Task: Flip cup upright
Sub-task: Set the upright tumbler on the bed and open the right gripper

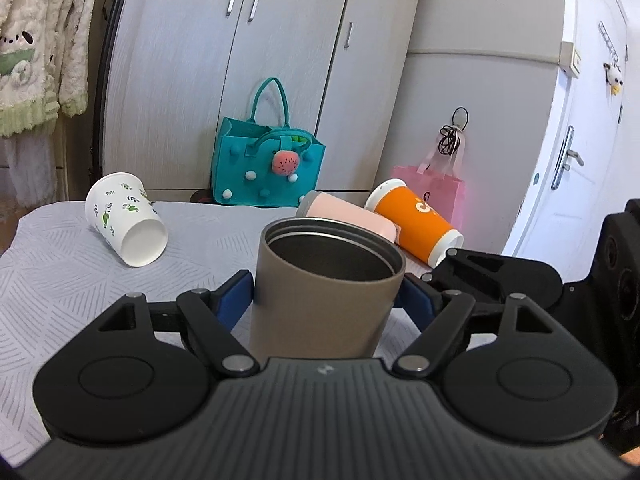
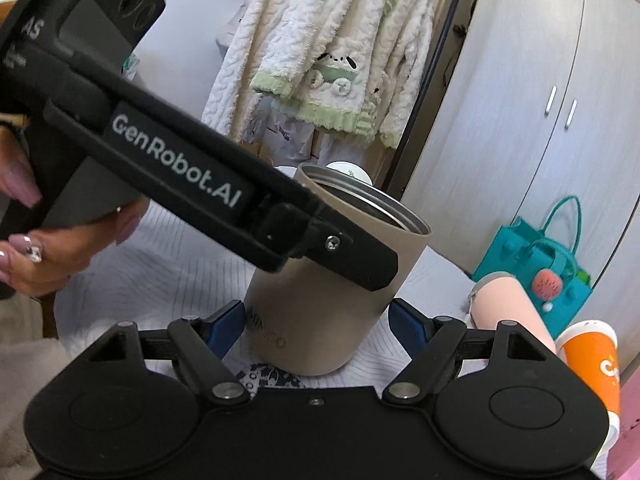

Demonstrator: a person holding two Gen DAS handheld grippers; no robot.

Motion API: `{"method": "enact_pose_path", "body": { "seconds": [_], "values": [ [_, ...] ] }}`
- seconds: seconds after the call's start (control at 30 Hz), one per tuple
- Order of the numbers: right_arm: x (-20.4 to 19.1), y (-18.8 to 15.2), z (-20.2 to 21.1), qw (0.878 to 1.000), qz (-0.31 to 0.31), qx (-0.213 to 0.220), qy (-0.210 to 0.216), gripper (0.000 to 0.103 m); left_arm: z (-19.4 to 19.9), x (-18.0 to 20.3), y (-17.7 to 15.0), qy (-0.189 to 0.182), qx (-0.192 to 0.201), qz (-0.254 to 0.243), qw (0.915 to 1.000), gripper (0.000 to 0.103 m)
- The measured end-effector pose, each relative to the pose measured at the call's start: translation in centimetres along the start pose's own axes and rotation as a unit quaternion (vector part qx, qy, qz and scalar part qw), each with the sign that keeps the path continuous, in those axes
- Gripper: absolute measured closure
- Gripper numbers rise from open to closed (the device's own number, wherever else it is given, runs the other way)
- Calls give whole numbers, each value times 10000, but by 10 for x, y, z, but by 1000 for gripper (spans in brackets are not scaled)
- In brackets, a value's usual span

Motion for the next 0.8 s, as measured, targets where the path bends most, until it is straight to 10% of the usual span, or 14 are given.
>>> {"method": "enact_pose_path", "body": {
  "seconds": [0.8],
  "values": [
    [-20, -25, 72, 9753, -1935, -377, -1002, 1, 79, 17, -26, 1000, -255, 354, 9940, 9]
  ]
}}
Point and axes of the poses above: each gripper's, at about its wrist camera, not at the fingertips, and z roughly against the way its jaws point, x to its right, y to its top, the point moved 4 cm from there along -z, roughly the way its jaws point, and after that the axes turned 5 degrees about z, right-handed, at the moved point
